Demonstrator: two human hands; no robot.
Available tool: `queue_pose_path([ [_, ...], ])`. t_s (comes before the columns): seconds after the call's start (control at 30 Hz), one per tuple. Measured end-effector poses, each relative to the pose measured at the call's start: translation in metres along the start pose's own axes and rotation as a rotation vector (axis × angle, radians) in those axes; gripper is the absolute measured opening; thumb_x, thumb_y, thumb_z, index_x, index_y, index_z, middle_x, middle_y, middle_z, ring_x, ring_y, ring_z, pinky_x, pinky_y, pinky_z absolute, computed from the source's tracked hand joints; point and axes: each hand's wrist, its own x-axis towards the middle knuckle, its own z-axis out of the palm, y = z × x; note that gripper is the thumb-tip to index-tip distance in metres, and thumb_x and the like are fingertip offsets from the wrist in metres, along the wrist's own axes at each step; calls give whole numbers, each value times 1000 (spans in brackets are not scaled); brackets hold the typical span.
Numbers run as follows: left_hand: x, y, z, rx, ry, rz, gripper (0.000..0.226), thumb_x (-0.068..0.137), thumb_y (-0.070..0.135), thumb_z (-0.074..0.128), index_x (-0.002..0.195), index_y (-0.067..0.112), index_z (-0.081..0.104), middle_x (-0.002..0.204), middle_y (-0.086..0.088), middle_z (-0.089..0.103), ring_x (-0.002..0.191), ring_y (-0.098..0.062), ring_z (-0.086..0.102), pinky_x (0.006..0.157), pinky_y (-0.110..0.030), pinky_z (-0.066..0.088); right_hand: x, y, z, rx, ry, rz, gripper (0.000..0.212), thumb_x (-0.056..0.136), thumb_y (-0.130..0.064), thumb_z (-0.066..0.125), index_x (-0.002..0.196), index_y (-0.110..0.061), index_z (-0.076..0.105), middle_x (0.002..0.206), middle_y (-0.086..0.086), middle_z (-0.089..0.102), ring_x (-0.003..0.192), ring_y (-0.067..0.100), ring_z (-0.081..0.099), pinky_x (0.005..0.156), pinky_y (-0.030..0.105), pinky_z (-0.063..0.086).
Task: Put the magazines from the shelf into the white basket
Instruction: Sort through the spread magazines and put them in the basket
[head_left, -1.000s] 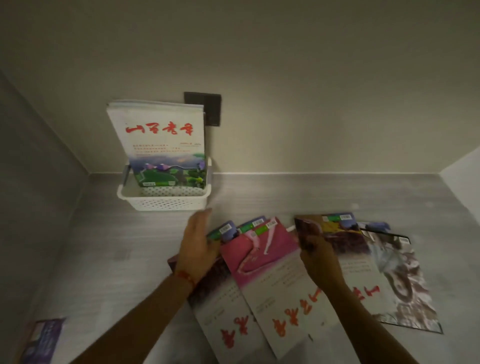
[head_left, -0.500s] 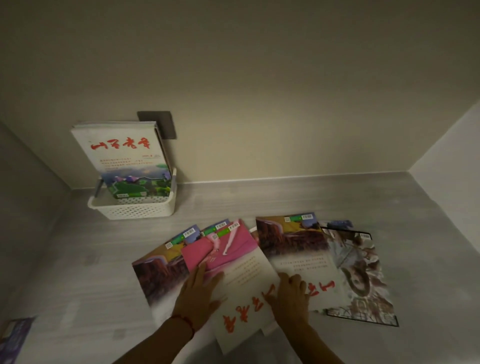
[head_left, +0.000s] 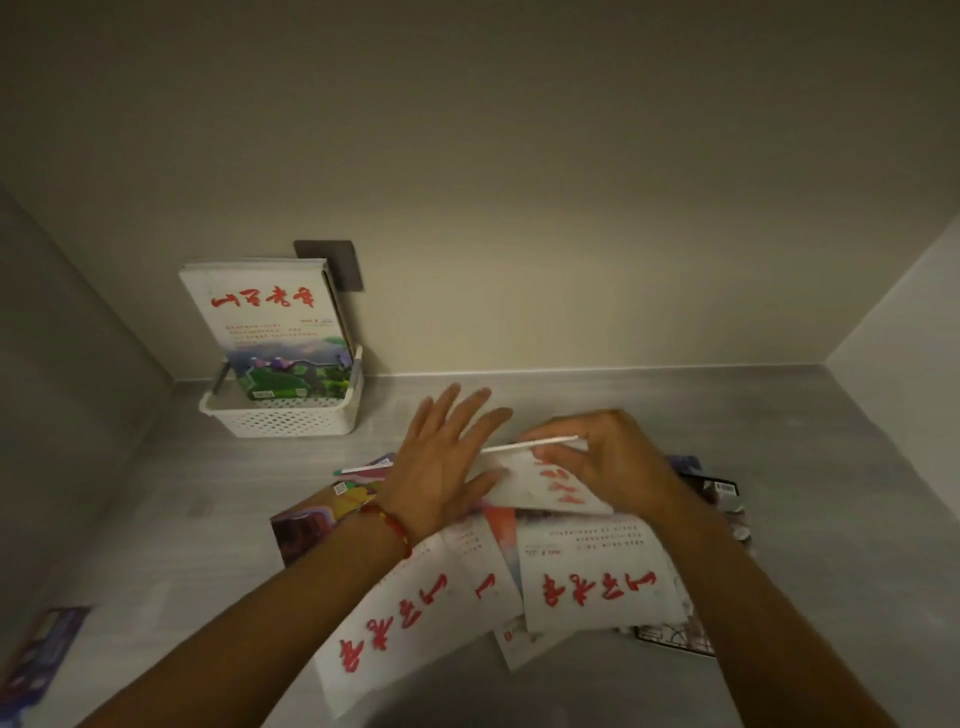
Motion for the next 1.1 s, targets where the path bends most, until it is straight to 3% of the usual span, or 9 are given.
queue_pose_path([
  [0.07,6,1,-12,-147,-60,-23,45,98,44,48,142,44,39,129,-1,67,116,-29,63,98,-44,51,13,-15,-11,31,20,-51,17,85,-21,75,97,-33,78,90,-11,76,73,4,72,66,22,59],
  [0.17,5,-3,-22,-382,53,-124,31,101,41,47,131,37,53,97,-2,75,87,-25,70,76,-41,56,26,-26,-21,10,191,-136,21,84,-29,74,104,-32,74,96,-17,74,78,1,71,68,24,59],
  [0.27,-1,-12,-31,-720,183,-377,28,99,30,55,124,20,63,96,-6,76,90,-26,72,80,-46,60,30,-14,-26,-120,567,-143,31,93,-41,60,123,-34,61,120,-23,62,109,-10,56,90,7,42],
  [0.33,-8,-22,-36,-1015,229,-550,20,98,17,58,116,18,67,98,-3,78,96,-25,74,82,-42,62,28,-1,-16,52,706,71,39,95,-48,53,131,-34,51,132,-16,54,115,-1,52,93,15,43],
  [0.43,-23,-36,-43,-1268,230,-657,20,97,15,60,116,16,68,105,-3,78,97,-23,75,76,-36,63,33,8,19,575,378,459,46,97,-56,43,131,-28,54,129,-3,61,105,16,62,94,46,49],
  [0.53,-38,-51,-48,-1366,256,-712,26,97,10,59,121,11,65,109,-9,77,99,-28,74,77,-39,63,34,3,56,886,65,389,34,102,-43,42,116,-28,68,117,4,72,107,25,68,93,47,52],
  [0.67,-58,-83,-51,-1373,191,-791,30,96,17,60,126,14,63,120,-11,73,110,-35,69,93,-57,55,47,-3,85,456,150,215,23,101,-39,46,111,-30,65,109,-3,73,94,14,72,79,40,61],
  [0.8,-75,-112,-60,-1472,265,-889,25,95,17,61,120,12,64,116,-9,74,102,-33,73,82,-50,61,68,-15,105,435,141,224,22,101,-39,46,112,-33,64,105,-9,74,91,14,73,79,45,60],
  [1.1,-100,-218,-100,-946,336,-856,13,94,19,64,90,9,72,109,-2,74,93,-21,71,76,-37,62,158,-61,152,234,108,146,17,98,-23,57,107,-17,71,106,-2,75,95,15,72,78,33,60],
])
